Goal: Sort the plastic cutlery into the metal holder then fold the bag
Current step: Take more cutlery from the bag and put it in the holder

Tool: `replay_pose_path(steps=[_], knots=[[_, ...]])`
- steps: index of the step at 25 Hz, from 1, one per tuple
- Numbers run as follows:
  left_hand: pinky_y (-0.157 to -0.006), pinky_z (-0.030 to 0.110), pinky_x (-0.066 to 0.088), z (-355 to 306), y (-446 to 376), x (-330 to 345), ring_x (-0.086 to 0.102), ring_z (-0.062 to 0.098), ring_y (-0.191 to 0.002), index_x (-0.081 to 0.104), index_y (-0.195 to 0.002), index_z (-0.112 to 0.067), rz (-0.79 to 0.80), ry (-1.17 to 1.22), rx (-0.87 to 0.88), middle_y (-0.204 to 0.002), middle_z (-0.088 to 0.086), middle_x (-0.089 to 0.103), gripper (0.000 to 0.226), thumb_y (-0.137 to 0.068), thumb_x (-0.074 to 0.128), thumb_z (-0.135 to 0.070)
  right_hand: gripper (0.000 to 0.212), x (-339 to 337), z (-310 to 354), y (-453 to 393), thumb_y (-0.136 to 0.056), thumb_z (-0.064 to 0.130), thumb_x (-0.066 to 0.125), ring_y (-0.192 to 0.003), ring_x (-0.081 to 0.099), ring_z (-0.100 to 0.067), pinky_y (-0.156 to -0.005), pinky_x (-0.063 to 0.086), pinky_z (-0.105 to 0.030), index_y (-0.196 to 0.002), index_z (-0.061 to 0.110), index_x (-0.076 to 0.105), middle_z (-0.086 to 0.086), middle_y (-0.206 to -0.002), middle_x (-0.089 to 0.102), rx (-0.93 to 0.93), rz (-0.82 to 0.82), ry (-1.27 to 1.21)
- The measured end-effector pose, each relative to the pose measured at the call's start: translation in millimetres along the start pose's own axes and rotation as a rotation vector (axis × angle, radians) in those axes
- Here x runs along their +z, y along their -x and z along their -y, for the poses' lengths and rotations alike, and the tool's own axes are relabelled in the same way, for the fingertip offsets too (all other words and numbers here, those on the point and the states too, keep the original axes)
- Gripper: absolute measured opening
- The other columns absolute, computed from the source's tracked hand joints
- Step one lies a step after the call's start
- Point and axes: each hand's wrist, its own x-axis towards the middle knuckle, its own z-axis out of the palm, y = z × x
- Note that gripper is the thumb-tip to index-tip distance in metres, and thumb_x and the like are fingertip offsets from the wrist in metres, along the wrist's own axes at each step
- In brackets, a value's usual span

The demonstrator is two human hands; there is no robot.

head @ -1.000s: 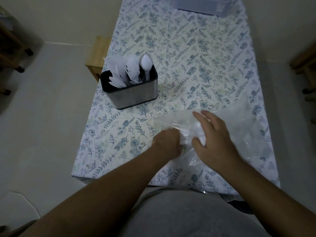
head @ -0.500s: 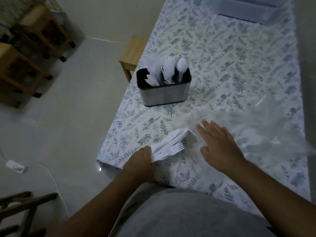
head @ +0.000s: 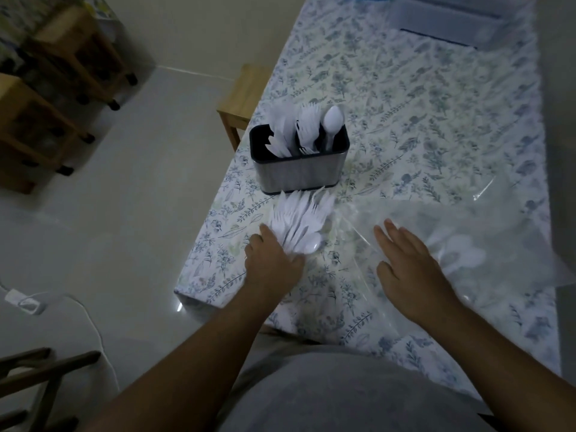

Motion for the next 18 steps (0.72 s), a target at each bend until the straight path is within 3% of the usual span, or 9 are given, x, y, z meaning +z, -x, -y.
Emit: replay_pose_path(steps=[2, 3, 5, 7, 9, 12, 14, 16, 18], knots=[[-0.115, 0.051, 0.028, -6.5, 5.4, 6.0, 0.023, 0.036, -0.145, 0.004, -0.157, -0.007, -0.041, -0.069, 0.036, -0.158, 0.017, 0.02, 0.109, -0.082, 0.067, -0.055, 0.058, 1.2, -1.0, 4.3, -0.105, 0.03, 0.037, -0.155, 0.01, -0.022, -0.125, 0.015, -0.04, -0.16, 0.021, 0.024, 0.002, -0.17, 0.015, 0.0, -0.015, -0.014], [-0.116, 0.051, 0.024, -9.4, 12.1, 7.1, 0.021, 0.034, -0.147, 0.007, -0.158, -0.009, -0.093, -0.069, 0.078, -0.159, 0.016, 0.019, 0.104, -0.084, 0.065, -0.055, 0.057, 1.7, -0.4, 6.5, -0.106, 0.031, 0.038, -0.156, 0.009, -0.021, -0.125, 0.014, -0.039, -0.16, 0.021, 0.023, 0.002, -0.17, 0.014, 0.002, -0.022, -0.033], [-0.111, 0.046, 0.033, -18.7, 27.4, 8.5, 0.037, 0.027, -0.137, 0.035, -0.149, -0.015, -0.134, 0.072, 0.215, -0.148, 0.009, 0.04, 0.074, -0.09, 0.059, -0.054, 0.057, 1.7, 6.1, 10.6, -0.107, 0.035, 0.035, -0.156, 0.006, -0.019, -0.124, 0.008, -0.034, -0.161, 0.022, 0.021, 0.003, -0.17, 0.011, 0.038, -0.032, -0.106], [-0.092, 0.034, 0.05, -42.8, 45.2, 6.2, 0.061, 0.018, -0.109, 0.06, -0.12, -0.022, 0.097, 0.432, 0.232, -0.117, -0.002, 0.064, 0.044, -0.095, 0.053, -0.056, 0.059, -0.6, 16.1, 14.9, -0.106, 0.041, 0.035, -0.156, 0.003, -0.016, -0.121, 0.003, -0.031, -0.161, 0.027, 0.018, 0.007, -0.171, 0.006, 0.092, 0.003, -0.235], [-0.08, 0.03, 0.054, -66.3, 56.1, 9.6, 0.068, 0.015, -0.09, 0.067, -0.097, -0.021, 0.326, 0.654, 0.186, -0.095, -0.001, 0.07, 0.035, -0.096, 0.053, -0.053, 0.061, -7.6, 23.7, 22.2, -0.104, 0.046, 0.039, -0.155, 0.005, -0.012, -0.124, 0.009, -0.035, -0.16, 0.035, 0.018, 0.014, -0.17, 0.006, 0.08, 0.046, -0.358], [-0.074, 0.033, 0.053, -83.1, 53.1, 16.2, 0.065, 0.018, -0.081, 0.065, -0.086, -0.015, 0.25, 0.624, 0.176, -0.085, 0.003, 0.068, 0.021, -0.099, 0.056, -0.029, 0.059, -22.6, 1.8, 26.3, -0.097, 0.036, 0.049, -0.151, 0.023, -0.017, -0.122, 0.023, -0.042, -0.154, 0.034, 0.037, 0.008, -0.166, 0.026, 0.01, -0.156, -0.208], [-0.081, 0.04, 0.056, -80.0, 49.9, 18.6, 0.069, 0.026, -0.09, 0.061, -0.085, -0.012, 0.235, 0.834, 0.072, -0.093, 0.011, 0.072, 0.021, -0.101, 0.049, -0.016, 0.061, -33.5, -29.4, 24.5, -0.092, 0.025, 0.056, -0.151, 0.023, -0.025, -0.123, 0.021, -0.049, -0.151, 0.028, 0.043, -0.001, -0.163, 0.034, 0.14, -0.283, -0.082], [-0.079, 0.037, 0.059, -73.0, 47.8, 19.8, 0.071, 0.03, -0.095, 0.062, -0.092, -0.004, 0.226, 1.015, -0.01, -0.1, 0.016, 0.073, 0.029, -0.105, 0.039, -0.014, 0.057, -37.9, -55.4, 25.0, -0.091, 0.018, 0.06, -0.151, 0.026, -0.026, -0.124, 0.013, -0.048, -0.147, 0.025, 0.048, -0.004, -0.155, 0.046, 0.251, -0.319, 0.01], [-0.074, 0.028, 0.057, -69.0, 48.8, 24.7, 0.071, 0.027, -0.095, 0.062, -0.104, 0.004, 0.171, 0.972, -0.023, -0.102, 0.016, 0.073, 0.039, -0.108, 0.031, -0.02, 0.04, -32.7, -72.1, 25.2, -0.093, 0.016, 0.06, -0.137, 0.045, -0.026, -0.121, 0.014, -0.046, -0.132, 0.023, 0.057, -0.004, -0.132, 0.066, 0.25, -0.397, 0.06]])
